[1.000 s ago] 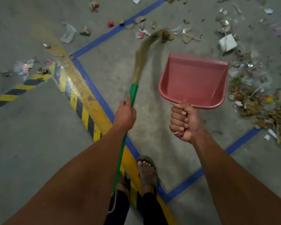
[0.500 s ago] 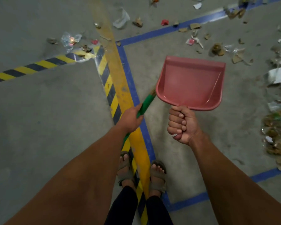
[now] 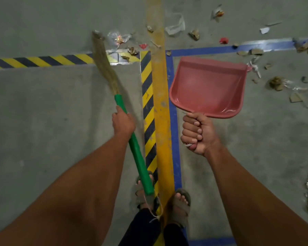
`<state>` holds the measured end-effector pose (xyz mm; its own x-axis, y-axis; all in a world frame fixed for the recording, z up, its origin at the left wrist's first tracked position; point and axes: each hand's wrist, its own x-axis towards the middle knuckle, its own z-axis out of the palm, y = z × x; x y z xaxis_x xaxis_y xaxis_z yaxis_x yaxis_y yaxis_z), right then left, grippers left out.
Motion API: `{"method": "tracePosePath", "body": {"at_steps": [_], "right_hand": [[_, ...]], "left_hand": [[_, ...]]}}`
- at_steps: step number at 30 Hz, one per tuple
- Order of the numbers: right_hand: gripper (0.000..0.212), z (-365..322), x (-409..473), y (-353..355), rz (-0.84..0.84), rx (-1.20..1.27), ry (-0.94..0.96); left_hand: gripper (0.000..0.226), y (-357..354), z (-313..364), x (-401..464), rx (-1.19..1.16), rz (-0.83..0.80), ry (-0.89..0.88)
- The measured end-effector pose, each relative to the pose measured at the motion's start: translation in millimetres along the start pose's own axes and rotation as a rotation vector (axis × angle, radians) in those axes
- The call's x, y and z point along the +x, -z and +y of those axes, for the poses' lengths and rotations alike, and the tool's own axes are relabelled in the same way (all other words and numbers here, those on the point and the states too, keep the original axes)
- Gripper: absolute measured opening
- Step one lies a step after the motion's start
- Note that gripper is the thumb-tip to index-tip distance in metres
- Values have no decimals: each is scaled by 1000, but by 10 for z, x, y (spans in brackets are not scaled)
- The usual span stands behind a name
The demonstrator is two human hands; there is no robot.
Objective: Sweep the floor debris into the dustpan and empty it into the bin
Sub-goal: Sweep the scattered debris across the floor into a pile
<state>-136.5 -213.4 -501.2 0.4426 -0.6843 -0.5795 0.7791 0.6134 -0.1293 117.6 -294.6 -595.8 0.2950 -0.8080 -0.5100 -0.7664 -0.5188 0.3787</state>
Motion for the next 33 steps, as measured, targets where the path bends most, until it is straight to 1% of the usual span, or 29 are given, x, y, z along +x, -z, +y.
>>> {"method": "tracePosePath", "body": {"at_steps": [2, 4, 6, 9, 11, 14, 16, 18, 22, 25, 27, 29, 31, 33], "right_hand": [[44, 8, 74, 1, 19, -10, -14], [44, 11, 119, -3, 35, -19, -24], [44, 14, 159, -13, 47, -24, -29], [44, 2, 204, -50, 55, -19, -30], [45, -21, 251, -113, 52, -21, -35], [44, -77, 353, -247, 58, -39, -27], [43, -122, 458, -366, 44, -50, -32], [42, -168, 585, -491, 12, -53, -49], [44, -251, 872, -691, -24, -93, -98], [43, -312, 1141, -775, -49, -97, -130], [42, -366, 1330, -797, -60, -104, -154], [42, -430, 1508, -806, -59, -108, -169], [43, -515, 1687, -792, -43, -113, -186], [43, -620, 1834, -756, -21, -113, -198]], "left_hand": [[50, 3, 4, 176, 68, -86, -74], [48, -26, 43, 241, 177, -182, -228], [53, -52, 102, 262, 245, -279, -385], [64, -51, 200, 237, 269, -414, -595], [67, -12, 220, 212, 266, -447, -691], [67, 95, 140, 215, 189, -388, -751], [65, 213, 49, 273, 137, -302, -705], [62, 365, -31, 372, 103, -174, -609], [61, 733, -124, 685, 31, 54, -369], [57, 975, -155, 1041, -38, 140, -132], [53, 1087, -184, 1336, -49, 165, 7], [48, 1158, -225, 1617, -22, 147, 76], [39, 1168, -247, 1860, -6, 86, 94], [31, 1083, -202, 2017, 44, 15, 17]]}}
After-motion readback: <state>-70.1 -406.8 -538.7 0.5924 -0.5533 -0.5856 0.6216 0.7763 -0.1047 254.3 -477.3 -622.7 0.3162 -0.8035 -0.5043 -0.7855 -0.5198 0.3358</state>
